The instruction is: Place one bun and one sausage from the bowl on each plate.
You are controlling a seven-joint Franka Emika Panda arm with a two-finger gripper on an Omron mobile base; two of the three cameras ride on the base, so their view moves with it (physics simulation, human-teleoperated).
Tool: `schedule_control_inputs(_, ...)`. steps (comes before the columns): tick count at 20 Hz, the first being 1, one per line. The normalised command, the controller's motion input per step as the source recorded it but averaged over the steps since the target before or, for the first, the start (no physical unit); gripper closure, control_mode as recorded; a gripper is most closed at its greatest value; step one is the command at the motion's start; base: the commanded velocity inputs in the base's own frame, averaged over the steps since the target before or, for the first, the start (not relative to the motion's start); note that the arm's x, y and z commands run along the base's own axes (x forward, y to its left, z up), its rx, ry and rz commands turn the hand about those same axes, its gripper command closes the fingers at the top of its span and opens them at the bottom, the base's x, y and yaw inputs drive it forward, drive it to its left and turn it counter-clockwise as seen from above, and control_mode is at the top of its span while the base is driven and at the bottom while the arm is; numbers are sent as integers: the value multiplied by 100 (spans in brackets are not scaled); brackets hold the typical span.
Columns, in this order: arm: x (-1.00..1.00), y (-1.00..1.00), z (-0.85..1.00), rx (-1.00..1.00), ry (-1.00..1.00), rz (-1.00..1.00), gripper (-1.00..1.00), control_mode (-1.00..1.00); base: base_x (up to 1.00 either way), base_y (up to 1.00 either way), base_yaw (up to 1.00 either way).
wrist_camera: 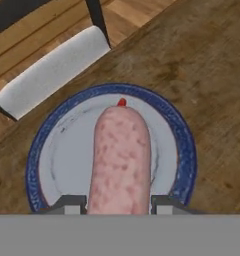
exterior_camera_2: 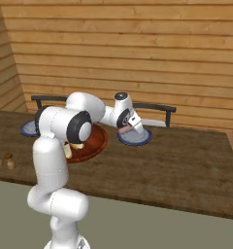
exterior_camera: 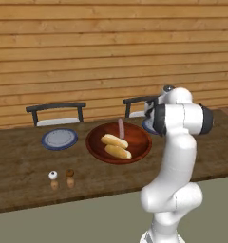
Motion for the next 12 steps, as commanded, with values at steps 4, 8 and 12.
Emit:
schedule_control_inputs(4, 29, -16, -61, 0, 0, 1, -100, -100, 0, 0, 0)
schedule_control_inputs(8, 16, -10, -27, 0, -2, 0, -100, -100, 0, 0, 0)
schedule_control_inputs(12, 38, -2, 12, 2, -9, 0, -100, -100, 0, 0, 0)
